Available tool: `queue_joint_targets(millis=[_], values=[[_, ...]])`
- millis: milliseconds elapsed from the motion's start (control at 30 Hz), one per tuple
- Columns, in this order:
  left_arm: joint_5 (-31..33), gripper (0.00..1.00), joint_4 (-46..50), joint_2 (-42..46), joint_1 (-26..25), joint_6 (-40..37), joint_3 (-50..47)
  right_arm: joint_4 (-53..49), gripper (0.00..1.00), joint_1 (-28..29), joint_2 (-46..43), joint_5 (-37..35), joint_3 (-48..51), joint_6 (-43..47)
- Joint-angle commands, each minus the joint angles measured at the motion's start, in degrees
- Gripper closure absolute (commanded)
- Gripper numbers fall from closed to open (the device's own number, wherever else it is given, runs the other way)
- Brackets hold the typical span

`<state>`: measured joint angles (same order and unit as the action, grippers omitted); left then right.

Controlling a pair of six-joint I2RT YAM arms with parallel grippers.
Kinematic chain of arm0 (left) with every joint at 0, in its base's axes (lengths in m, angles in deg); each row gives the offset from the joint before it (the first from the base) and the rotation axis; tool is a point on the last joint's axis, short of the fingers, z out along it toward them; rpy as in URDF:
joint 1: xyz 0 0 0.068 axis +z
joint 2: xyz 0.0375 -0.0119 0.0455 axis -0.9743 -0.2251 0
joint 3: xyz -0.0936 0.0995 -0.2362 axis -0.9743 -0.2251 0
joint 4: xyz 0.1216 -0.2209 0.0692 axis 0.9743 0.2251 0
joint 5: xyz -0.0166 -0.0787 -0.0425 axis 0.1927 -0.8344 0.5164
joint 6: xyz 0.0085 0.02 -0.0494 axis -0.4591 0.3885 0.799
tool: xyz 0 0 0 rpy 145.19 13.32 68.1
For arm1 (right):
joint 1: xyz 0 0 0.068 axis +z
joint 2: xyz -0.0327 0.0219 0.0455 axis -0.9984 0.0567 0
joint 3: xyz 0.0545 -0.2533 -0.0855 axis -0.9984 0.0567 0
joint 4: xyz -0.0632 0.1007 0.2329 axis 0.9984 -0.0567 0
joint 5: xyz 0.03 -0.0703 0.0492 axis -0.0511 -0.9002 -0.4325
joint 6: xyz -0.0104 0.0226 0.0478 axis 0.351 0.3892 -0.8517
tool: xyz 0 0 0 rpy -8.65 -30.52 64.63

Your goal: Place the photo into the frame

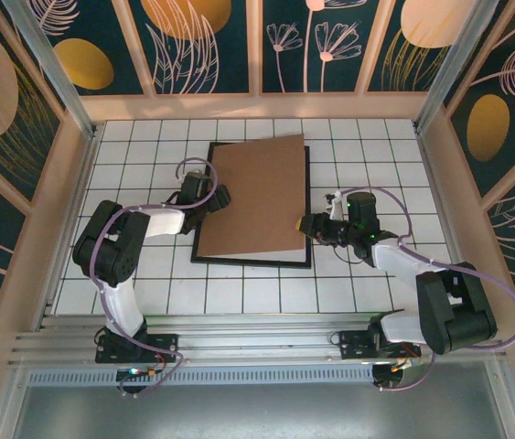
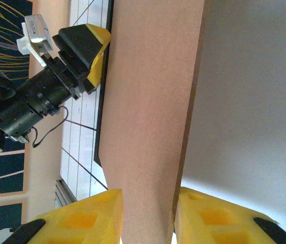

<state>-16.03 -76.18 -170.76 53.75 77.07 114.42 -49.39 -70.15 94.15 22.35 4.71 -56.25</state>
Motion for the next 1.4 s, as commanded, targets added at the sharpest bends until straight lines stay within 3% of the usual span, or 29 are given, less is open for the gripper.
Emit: queue_joint_targets(millis=[0, 400, 567, 833, 1000, 1067, 1200, 1367], values=[[0.6, 0.08, 7.8, -1.7, -1.0, -1.5, 0.9, 0.7, 0.68, 0.4, -1.2, -0.2, -1.8, 0.2], [13.1, 0.02, 11.8, 6.8, -1.0, -7.3, 1.6, 1.3, 0.69, 0.5, -1.8, -0.2, -2.5, -1.3], [8.9, 0.05, 3.8, 19.3, -2.9, -12.4, -7.6, 1.1, 0.69, 0.8, -2.3, -0.5, -3.7, -2.3], [2.1, 0.09, -15.9, 38.5, -16.5, -28.6, -25.9, -0.8, 0.69, 2.7, -3.3, -2.6, -7.3, -4.4], [3.6, 0.07, -23.4, 37.5, -27.7, -47.0, -30.2, -2.0, 0.69, 4.8, -2.9, -3.7, -9.9, -5.5], [4.4, 0.05, -25.9, 36.3, -30.1, -51.8, -30.6, -2.7, 0.69, 5.3, -2.8, -4.2, -10.9, -5.5], [2.9, 0.01, -29.0, 34.3, -32.3, -57.2, -30.2, -3.8, 0.69, 6.2, -2.6, -4.9, -12.7, -5.7], [6.1, 0.03, -29.8, 28.7, -34.0, -61.8, -27.2, -4.1, 0.69, 7.6, -2.1, -5.2, -14.0, -5.9]])
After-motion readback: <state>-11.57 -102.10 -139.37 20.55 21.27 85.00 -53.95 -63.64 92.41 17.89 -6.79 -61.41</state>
